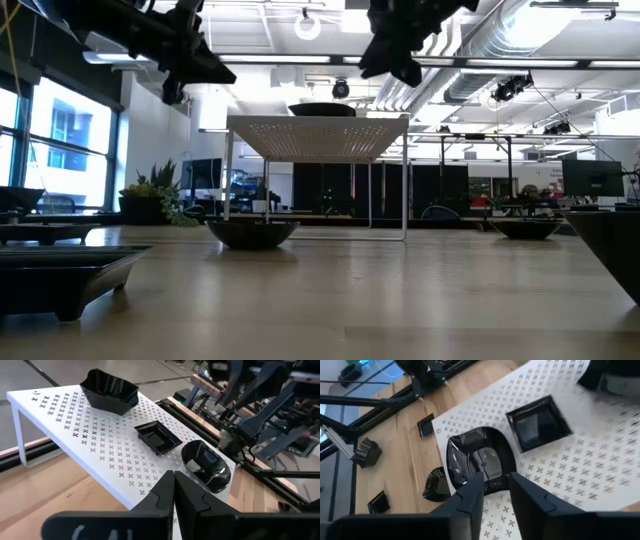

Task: Pick & Place Mini shaped plates
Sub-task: Put the black leaf-shaped plate on the shelf

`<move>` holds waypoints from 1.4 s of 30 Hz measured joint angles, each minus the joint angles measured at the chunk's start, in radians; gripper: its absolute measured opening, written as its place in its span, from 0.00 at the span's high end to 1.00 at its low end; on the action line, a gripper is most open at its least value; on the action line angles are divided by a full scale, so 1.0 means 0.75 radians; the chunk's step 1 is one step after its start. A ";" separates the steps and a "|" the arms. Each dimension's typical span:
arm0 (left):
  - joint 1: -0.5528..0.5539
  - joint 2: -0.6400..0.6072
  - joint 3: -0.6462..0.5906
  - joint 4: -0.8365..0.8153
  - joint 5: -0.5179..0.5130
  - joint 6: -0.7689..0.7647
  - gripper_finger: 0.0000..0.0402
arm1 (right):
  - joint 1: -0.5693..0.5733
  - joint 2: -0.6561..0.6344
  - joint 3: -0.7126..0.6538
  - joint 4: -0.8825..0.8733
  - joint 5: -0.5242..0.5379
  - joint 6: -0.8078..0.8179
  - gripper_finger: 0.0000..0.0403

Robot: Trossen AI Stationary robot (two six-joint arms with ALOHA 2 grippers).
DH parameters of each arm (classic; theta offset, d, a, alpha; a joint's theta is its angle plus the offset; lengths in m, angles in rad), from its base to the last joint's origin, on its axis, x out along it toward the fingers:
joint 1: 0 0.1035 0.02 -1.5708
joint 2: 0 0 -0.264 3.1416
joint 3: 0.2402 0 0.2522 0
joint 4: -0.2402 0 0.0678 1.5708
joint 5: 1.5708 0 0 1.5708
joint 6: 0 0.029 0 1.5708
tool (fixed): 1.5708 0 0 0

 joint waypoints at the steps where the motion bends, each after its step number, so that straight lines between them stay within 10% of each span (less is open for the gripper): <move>1: 0.000 0.000 0.000 0.000 0.012 0.006 1.00 | 0.003 0.000 -0.015 0.018 0.001 0.003 0.77; 42: 0.000 0.003 0.001 -0.005 0.040 0.012 0.99 | 0.002 0.330 0.109 -0.095 -0.107 -0.147 0.89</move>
